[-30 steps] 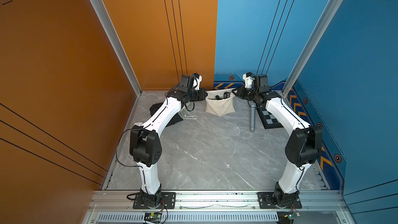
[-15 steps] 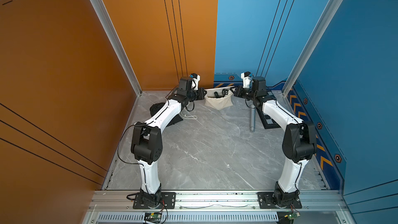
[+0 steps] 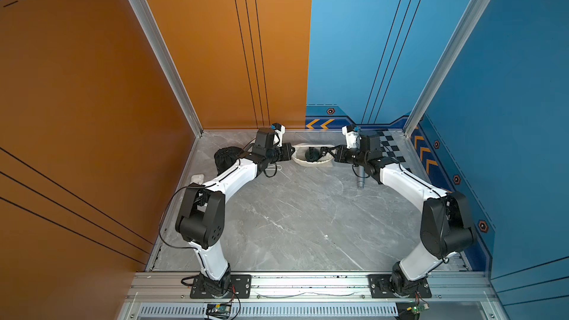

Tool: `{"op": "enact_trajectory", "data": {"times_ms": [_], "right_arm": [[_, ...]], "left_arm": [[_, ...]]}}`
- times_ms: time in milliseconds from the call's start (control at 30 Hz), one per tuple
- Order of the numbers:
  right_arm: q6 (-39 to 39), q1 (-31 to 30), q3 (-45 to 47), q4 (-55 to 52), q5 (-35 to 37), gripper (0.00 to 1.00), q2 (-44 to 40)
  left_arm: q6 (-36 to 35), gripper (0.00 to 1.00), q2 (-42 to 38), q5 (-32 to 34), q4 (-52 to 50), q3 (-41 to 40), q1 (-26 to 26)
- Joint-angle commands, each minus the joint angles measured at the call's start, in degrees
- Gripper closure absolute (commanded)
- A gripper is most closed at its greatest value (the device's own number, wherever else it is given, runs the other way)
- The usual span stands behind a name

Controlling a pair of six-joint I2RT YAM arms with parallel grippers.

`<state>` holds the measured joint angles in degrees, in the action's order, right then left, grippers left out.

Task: Pack away hair dryers
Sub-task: Place the drawstring bag at the center of the board.

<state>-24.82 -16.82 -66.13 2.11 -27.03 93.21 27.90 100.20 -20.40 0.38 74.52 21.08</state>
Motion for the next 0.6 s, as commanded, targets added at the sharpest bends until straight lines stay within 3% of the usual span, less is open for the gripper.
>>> {"op": "enact_trajectory", "data": {"times_ms": [0,300,567], "right_arm": [[0.9,-1.7,4.3,-0.4,4.5,0.99,-3.6],[-0.1,-7.3,14.9,-0.7,11.8,0.93,-7.8],[-0.1,-10.0,20.2,-2.8,14.3,0.88,-9.9]], "left_arm": [[1.7,1.0,-2.6,1.7,1.4,-3.4,0.4],[5.4,1.0,-5.0,3.4,4.8,-14.3,2.6],[7.5,0.93,-5.7,4.6,6.3,-21.4,4.2]]}}
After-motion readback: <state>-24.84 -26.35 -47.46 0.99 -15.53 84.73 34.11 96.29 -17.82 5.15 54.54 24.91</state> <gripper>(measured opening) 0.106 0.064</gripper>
